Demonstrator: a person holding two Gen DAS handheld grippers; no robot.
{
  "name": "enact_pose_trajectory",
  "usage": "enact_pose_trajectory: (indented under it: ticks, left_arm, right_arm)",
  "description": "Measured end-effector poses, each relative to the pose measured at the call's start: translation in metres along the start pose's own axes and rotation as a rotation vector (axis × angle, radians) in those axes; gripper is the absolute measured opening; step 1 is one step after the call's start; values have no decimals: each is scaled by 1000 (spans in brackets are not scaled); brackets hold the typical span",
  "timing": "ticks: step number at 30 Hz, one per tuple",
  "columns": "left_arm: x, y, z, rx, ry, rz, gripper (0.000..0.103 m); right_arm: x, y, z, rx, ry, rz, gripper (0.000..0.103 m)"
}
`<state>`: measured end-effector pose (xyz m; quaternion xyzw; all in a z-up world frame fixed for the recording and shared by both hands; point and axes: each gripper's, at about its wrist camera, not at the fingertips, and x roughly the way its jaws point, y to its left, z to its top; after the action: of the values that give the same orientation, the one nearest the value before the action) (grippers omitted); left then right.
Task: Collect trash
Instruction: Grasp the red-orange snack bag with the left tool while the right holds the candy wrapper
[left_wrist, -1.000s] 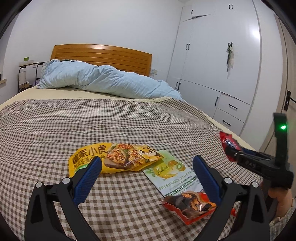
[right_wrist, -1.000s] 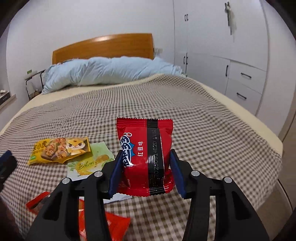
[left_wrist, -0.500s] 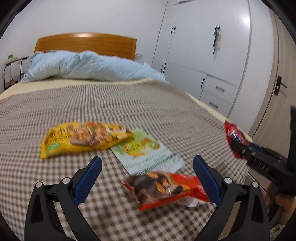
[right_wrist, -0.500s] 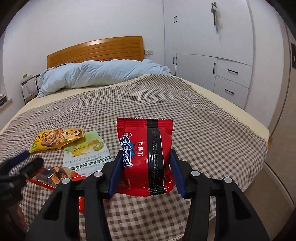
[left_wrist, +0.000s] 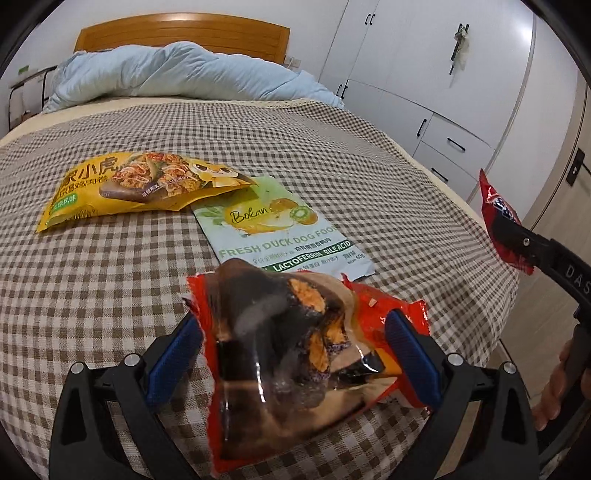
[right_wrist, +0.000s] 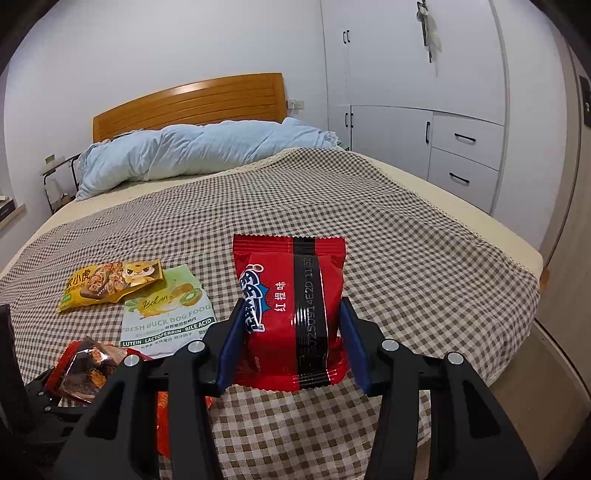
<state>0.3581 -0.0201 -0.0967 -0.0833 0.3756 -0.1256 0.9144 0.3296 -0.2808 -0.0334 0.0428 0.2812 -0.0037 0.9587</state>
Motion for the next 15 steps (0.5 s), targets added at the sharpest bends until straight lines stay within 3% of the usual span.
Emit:
enact_pose_trajectory:
  ticks: [3,5,9,11,15]
  left_arm:
    - [0,-2,-2,-1,-1,8,90]
    - [-2,-3,-2,-3,-1,4,72]
    - [-6,-1,-3,-18,8,-19,51]
    - [-8,0,-4,-20,11,-20,34]
    - [-15,-2,-5,-6,-5,-29,18]
  right_arm:
    - [1,0,0,-1,2,3,48]
    - [1,0,0,-1,0,5,48]
    - [0,1,0,-3,0,9,48]
    - [1,1,0,-5,1,11,48]
    - [0,3,0,-9,-1,15,48]
